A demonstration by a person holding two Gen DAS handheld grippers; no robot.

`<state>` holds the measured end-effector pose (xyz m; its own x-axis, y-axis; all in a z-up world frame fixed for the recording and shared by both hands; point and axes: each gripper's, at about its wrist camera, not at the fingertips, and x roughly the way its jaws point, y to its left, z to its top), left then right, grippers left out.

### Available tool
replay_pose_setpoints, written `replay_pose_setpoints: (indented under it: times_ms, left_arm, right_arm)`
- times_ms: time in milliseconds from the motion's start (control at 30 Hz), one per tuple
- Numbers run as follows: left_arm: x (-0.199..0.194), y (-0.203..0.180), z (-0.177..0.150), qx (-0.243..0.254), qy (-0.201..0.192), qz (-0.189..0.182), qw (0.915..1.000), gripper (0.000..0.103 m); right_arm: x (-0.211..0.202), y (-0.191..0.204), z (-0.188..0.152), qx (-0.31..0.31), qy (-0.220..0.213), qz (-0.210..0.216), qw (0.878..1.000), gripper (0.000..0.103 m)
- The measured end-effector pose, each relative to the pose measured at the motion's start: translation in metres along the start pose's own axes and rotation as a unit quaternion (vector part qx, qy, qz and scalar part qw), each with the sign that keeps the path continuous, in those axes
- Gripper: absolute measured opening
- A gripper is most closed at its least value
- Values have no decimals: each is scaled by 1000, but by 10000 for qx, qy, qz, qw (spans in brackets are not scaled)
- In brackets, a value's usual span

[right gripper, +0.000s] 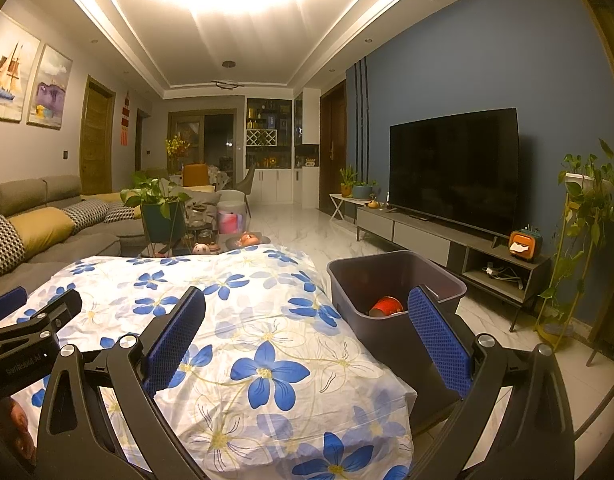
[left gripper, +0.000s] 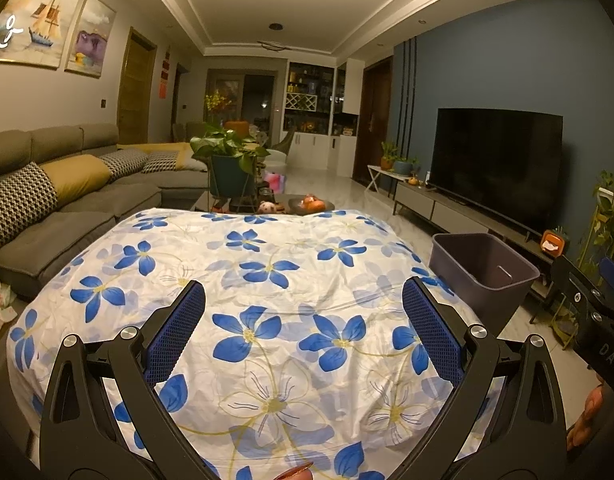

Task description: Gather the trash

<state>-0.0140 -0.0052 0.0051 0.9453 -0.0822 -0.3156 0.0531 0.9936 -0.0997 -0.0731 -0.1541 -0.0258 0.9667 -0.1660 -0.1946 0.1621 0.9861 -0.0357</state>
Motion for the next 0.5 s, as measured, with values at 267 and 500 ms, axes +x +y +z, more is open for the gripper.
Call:
replay_pose_setpoints:
  times_ms: [267,500]
  left_arm:
    - [0,-2,0,8,4,4,10000,97]
    - [0,-2,0,13,7,3,10000,97]
  right_arm:
    - [1,1,1,15,4,2,10000,98]
    - [0,0,1,22,-3,7,10000,98]
